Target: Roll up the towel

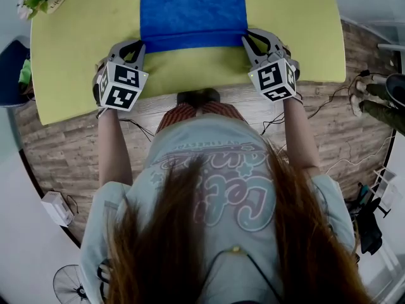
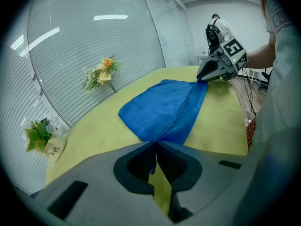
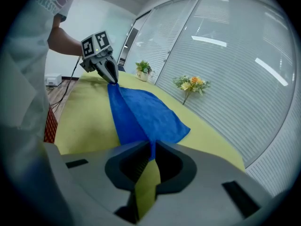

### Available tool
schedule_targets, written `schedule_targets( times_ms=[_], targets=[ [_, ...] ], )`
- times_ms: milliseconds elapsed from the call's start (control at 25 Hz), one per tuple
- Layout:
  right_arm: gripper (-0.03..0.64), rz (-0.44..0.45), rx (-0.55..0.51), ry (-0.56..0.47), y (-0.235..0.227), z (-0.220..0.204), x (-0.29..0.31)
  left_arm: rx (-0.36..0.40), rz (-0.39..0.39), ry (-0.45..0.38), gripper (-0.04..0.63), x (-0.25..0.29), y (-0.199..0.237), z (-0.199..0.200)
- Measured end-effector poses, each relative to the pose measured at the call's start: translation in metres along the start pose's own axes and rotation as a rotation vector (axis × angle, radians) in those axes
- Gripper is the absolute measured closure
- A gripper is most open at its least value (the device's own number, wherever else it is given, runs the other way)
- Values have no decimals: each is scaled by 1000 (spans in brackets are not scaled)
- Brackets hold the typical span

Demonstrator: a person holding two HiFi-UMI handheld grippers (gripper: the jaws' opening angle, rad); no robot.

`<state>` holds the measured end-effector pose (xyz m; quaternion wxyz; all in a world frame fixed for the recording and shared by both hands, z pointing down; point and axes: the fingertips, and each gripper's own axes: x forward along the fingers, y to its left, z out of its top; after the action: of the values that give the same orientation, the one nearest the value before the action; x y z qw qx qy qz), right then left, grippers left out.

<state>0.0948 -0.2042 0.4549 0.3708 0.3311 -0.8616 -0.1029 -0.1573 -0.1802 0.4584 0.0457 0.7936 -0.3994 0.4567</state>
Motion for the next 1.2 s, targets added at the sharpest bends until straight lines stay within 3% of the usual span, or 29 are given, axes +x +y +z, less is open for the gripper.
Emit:
schedule_targets(
  times_ms=[200,360,440,800,1040,1200],
  targets=[
    [549,2,62,22,-6,-6,3,-20,51,-16,554,7,8,0],
    [519,-1,89,20,-11,-9,2,-69,104,-58,402,5,20,2],
    [511,-6,97,19,-13,-10,1,-97,153,-83,372,2,30,3],
    [510,-13,131,18,-13,-13,-6,-175,263,-109,365,-3,53,5],
    [509,-24,122,15,-16,-14,-18,-136,256,-160,364,-18,48,3],
    [508,16,77,-12,-4,-9,-23,-98,246,-163,362,-25,41,-4]
  ],
)
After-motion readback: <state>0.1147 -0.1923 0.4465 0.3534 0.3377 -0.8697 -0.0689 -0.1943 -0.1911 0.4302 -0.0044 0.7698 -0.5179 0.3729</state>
